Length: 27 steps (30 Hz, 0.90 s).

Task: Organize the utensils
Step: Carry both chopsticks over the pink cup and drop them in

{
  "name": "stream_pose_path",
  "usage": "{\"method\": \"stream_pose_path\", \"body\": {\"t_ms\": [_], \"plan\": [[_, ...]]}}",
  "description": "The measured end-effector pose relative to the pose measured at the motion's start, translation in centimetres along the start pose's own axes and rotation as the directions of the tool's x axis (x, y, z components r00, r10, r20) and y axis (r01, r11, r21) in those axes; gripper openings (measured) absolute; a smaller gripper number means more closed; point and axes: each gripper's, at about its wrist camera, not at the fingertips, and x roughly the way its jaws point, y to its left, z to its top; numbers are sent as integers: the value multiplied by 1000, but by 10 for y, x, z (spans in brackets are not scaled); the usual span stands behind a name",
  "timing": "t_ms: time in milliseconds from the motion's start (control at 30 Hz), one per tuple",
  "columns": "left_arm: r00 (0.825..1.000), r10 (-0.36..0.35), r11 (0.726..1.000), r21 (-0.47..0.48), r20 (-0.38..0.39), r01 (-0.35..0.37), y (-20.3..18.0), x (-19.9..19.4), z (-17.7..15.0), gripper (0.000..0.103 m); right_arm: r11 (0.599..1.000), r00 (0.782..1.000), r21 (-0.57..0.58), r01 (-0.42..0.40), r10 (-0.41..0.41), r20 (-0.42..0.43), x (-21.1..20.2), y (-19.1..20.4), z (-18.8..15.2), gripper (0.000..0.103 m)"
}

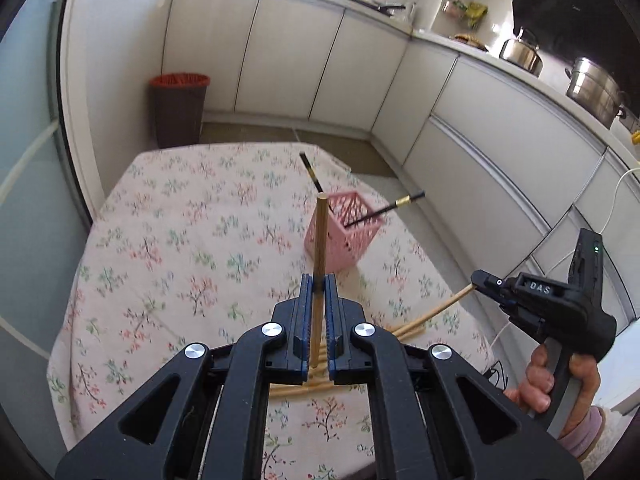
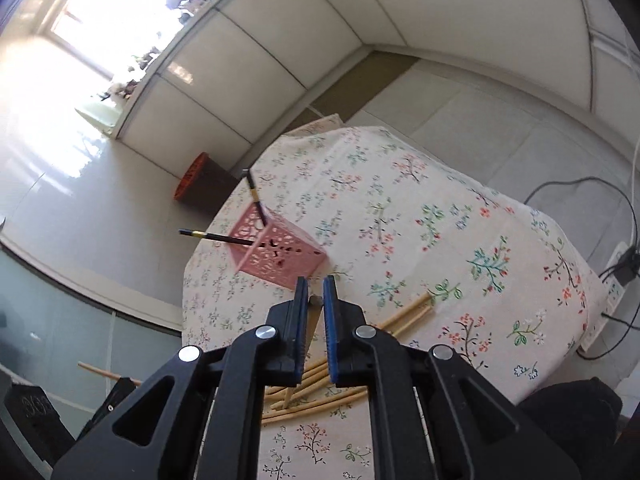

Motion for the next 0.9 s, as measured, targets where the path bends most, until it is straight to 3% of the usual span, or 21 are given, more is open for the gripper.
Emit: {"method": "stream_pose_path", "body": {"t_ms": [200,500,900], "plan": [[999,-10,1000,-14,49,10,4,-16,10,5,986,997,-150,-68,71,18,-14,47,1,8],[988,-28,999,48,155,21,-16,-47,51,5,966,994,-236,-102,109,18,-55,87,25,8],[976,-20,993,118,217,-6,-44,-37,105,5,938,975,-342,-52,122,186,-92,144,100,8]]}}
